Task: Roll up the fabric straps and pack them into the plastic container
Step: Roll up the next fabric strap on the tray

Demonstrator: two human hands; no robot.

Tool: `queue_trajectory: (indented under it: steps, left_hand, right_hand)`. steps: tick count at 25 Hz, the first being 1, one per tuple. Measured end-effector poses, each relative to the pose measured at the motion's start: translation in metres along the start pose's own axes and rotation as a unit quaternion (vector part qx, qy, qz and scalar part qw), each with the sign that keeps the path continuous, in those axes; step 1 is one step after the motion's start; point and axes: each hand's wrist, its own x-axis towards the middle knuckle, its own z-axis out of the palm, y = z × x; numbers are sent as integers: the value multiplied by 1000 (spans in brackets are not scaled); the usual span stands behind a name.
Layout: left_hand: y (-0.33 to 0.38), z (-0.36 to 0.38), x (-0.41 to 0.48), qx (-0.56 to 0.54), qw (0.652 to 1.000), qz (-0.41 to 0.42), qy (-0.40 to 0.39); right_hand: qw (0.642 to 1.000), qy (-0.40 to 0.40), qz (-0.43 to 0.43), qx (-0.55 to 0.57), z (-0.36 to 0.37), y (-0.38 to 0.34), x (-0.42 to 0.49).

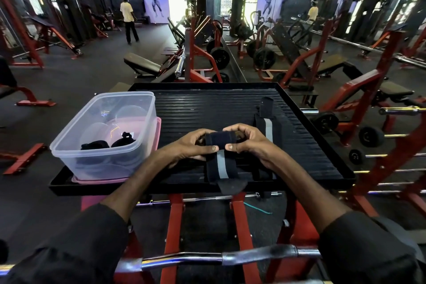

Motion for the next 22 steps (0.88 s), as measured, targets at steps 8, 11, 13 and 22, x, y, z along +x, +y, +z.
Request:
queue_trajectory:
  steps: [8,11,13,22]
  left_hand:
    - [-17,5,12,166,973,127,99]
    - [-12,11,7,140,964,173,143]
    - [-10,12,6,158,946,217,181]
    - [-5,7,5,31,981,161,101]
  right_hand:
    - [997,-58,49,23,-4,-2,5]
    - [990,-30,103,95,-6,-6,9]
    - [989,-16,119,88,-1,-5,11]
    - [989,-17,80,120,1,0,10]
